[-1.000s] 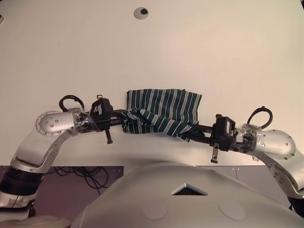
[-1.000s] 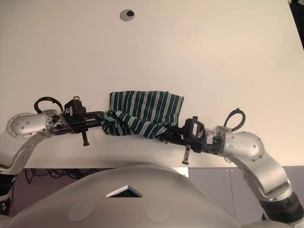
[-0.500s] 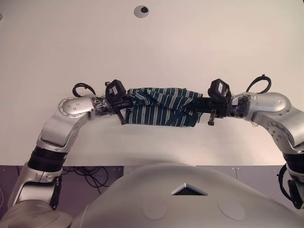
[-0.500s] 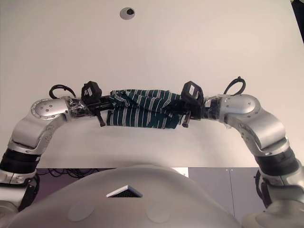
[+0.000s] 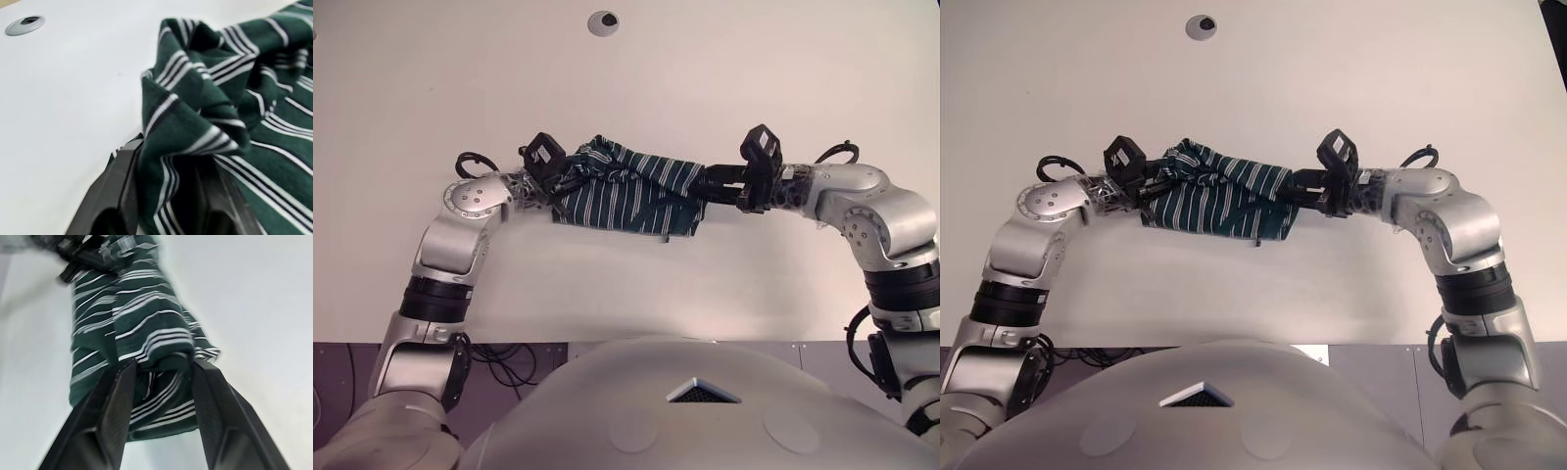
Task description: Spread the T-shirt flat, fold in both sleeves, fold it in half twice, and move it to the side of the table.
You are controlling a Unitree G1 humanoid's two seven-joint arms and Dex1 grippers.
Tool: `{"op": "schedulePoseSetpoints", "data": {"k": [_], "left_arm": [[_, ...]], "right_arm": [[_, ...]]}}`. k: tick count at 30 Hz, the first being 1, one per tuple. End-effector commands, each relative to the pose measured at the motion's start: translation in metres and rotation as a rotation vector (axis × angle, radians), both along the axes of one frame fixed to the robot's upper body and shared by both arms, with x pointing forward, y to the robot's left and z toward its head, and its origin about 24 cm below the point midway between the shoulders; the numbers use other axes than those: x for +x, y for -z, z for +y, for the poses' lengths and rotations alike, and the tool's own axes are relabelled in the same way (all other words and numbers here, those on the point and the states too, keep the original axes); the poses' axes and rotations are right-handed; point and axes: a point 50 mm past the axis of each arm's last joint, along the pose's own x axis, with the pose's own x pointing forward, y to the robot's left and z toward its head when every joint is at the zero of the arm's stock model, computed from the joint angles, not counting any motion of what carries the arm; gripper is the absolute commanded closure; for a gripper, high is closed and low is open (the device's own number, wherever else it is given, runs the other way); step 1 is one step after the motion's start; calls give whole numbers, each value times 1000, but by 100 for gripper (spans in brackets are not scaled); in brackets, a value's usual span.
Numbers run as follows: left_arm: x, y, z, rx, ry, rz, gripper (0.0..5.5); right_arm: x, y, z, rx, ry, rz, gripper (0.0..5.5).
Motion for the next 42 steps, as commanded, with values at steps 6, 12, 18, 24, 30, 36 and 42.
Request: {"op": "schedulePoseSetpoints", "data": {"k": [6, 12, 18, 24, 30, 36, 42], "left_arm": [[7, -13, 10, -181, -116, 63, 421], [10, -18, 17, -166, -129, 51, 364], [21, -39, 28, -237, -243, -141, 360], [17, -39, 37, -224, -293, -167, 356], [-11, -26, 18, -99, -26, -174, 434], [-31, 4, 8, 109, 143, -95, 533], [-38, 34, 12, 290, 196, -5, 546]], "right_arm": [[15, 4, -17, 84, 215, 44, 359], [24, -7, -19, 96, 264, -121, 356], [22, -25, -2, 83, 216, -462, 356], [13, -23, 33, 91, 94, -609, 425], [13, 5, 99, 175, -50, -553, 538], [18, 42, 139, 193, -87, -415, 550], [30, 72, 145, 124, 0, -303, 550]]}}
